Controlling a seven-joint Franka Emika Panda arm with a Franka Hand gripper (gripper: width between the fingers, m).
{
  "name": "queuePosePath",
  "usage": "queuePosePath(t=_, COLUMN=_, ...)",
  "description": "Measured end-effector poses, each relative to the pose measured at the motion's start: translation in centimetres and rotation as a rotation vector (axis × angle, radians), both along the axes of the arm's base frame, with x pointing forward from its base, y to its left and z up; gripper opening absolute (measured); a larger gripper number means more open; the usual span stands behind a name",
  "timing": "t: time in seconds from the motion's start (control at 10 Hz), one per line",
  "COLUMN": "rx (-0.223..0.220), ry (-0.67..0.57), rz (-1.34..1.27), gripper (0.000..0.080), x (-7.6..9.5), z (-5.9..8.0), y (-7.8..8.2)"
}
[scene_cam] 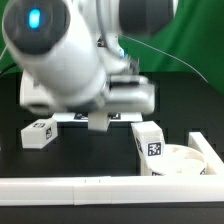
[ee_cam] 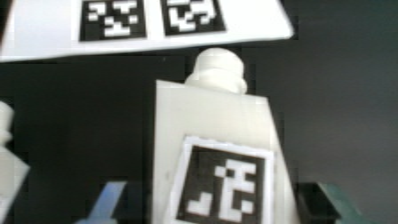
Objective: Assemble stool
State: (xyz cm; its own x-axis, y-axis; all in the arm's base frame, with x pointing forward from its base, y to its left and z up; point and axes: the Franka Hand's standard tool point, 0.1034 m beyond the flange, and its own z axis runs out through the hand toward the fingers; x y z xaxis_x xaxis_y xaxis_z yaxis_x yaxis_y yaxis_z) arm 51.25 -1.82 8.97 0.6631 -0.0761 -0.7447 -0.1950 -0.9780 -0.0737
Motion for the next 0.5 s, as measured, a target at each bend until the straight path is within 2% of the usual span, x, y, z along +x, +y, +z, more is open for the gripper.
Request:
queuePosePath(t=0.1, rx=-0.011, ry=-0.019, rz=0.017, gripper=0.0324, x=0.1, z=1.8, y=1.0)
queuePosePath(t=0.2, rx=-0.013, ry=-0.016, rz=0.017, gripper=0.0324, x=-0.2, z=1.6, y=1.5)
queuePosePath(t=0.3, rx=-0.026, ry=-0.082, rz=0.013, gripper=0.0324, x=0.7, z=1.0, y=1.2)
queuePosePath(t=0.5, rx=-0.056, ry=-0.237, rz=0.007, gripper=0.0324, x=1.7, z=1.4, y=1.6)
